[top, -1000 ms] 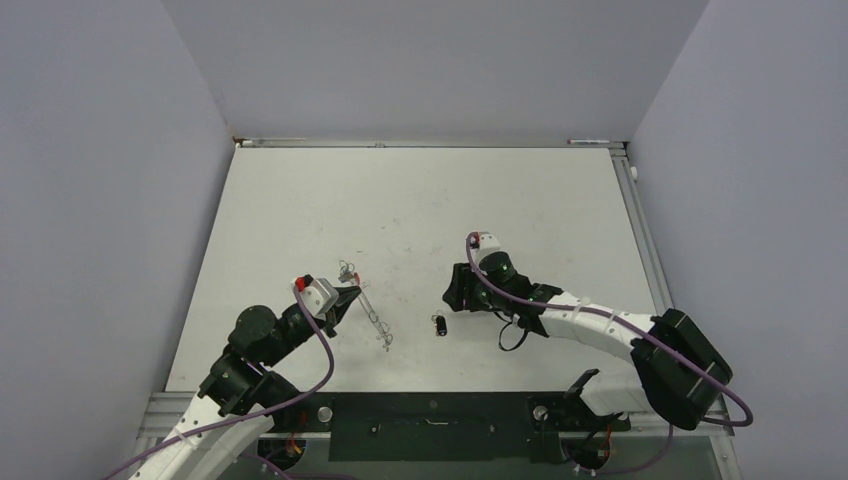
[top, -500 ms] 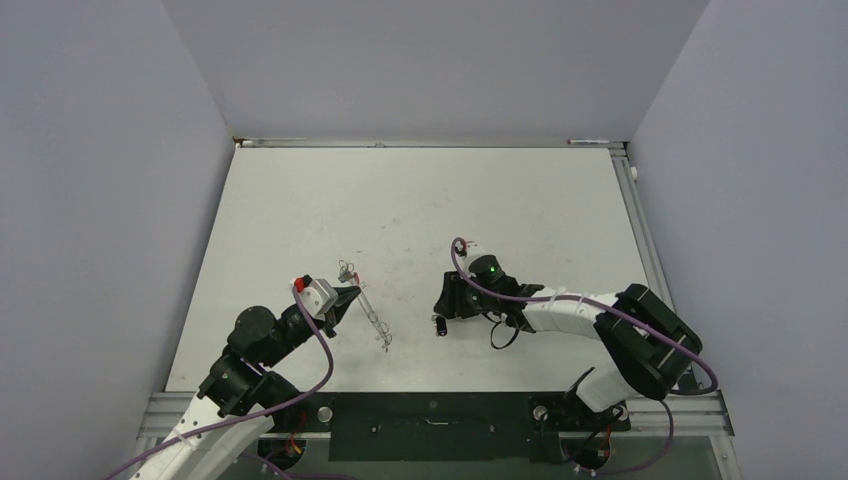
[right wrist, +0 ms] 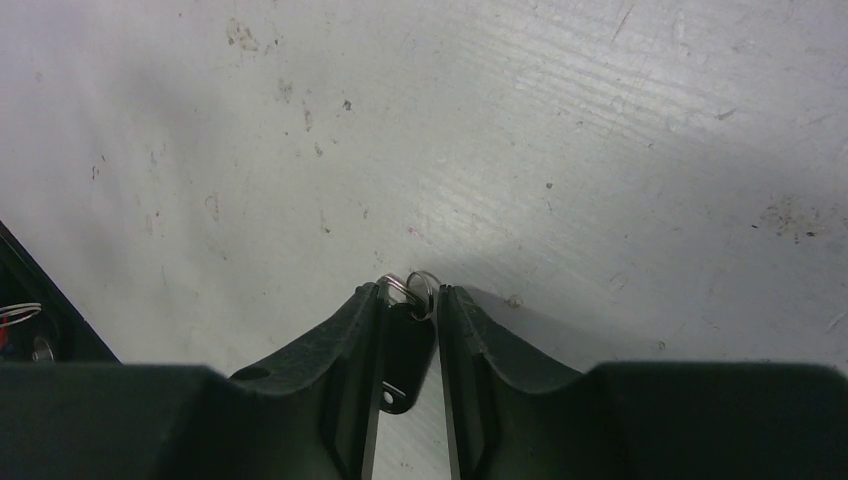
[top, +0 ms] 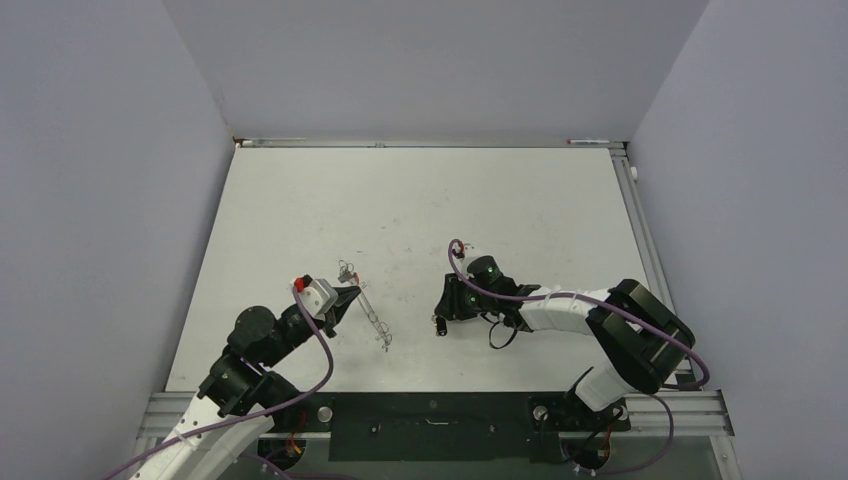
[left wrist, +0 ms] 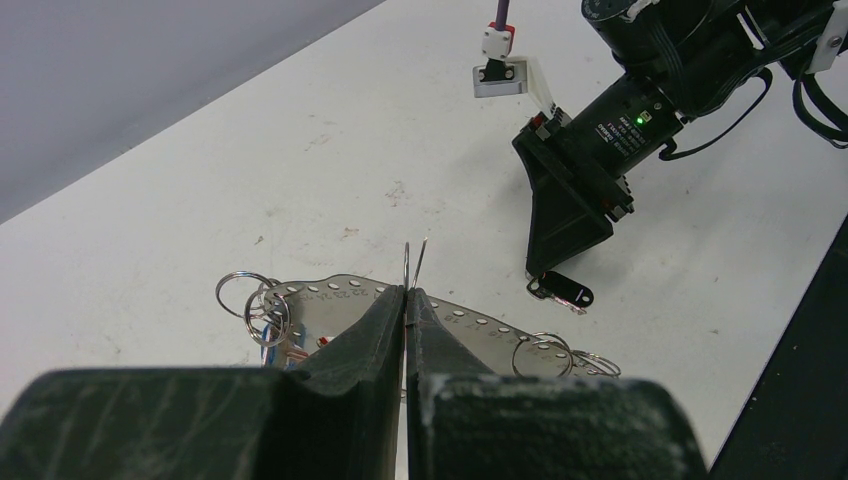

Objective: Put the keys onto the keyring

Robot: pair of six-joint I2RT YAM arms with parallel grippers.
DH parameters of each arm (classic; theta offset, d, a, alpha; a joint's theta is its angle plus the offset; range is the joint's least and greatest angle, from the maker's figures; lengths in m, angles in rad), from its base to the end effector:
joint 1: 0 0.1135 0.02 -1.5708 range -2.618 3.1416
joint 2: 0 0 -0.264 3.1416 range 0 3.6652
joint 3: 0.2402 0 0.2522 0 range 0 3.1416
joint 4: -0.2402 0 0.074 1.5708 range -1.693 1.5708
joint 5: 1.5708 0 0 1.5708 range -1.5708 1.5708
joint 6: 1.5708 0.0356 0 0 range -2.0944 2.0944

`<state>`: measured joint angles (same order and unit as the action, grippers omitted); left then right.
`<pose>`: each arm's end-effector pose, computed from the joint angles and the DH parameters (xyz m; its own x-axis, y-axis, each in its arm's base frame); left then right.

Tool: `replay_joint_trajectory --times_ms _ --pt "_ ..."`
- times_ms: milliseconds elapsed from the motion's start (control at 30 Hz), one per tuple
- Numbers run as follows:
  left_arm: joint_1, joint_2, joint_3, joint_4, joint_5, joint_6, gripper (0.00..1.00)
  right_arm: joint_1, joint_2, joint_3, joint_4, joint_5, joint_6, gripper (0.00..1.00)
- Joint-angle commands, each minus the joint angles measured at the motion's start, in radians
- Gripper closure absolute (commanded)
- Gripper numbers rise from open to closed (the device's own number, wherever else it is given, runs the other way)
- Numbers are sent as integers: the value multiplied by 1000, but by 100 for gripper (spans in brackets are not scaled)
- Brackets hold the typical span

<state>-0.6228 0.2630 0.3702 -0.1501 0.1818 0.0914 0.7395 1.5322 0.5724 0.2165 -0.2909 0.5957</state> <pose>0.0865 -0.0700 0.2633 0.0311 0.0882 -0.9956 0.7206 0.6883 0.0835 0.1993 0.1956 0.1379 -0.8636 -0.0602 -0.5005 -0.3830 0.7240 0.5738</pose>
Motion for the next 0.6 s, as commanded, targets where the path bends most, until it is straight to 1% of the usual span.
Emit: replay_joint_trajectory --times_ms 0,400,433,500,567 --pt "-2 -1 19 40 -13 11 100 4 -5 -9 49 -19 6 75" --pt "-2 1 19 38 -14 12 100 8 9 -17 48 -19 0 83" --pt "-2 0 19 38 -14 13 100 8 11 -18 49 -19 1 85" --pt "-2 1 19 39 -14 13 100 8 12 -17 48 -19 0 94" --pt "-3 1 19 38 -14 13 100 8 7 -18 49 -19 -1 95"
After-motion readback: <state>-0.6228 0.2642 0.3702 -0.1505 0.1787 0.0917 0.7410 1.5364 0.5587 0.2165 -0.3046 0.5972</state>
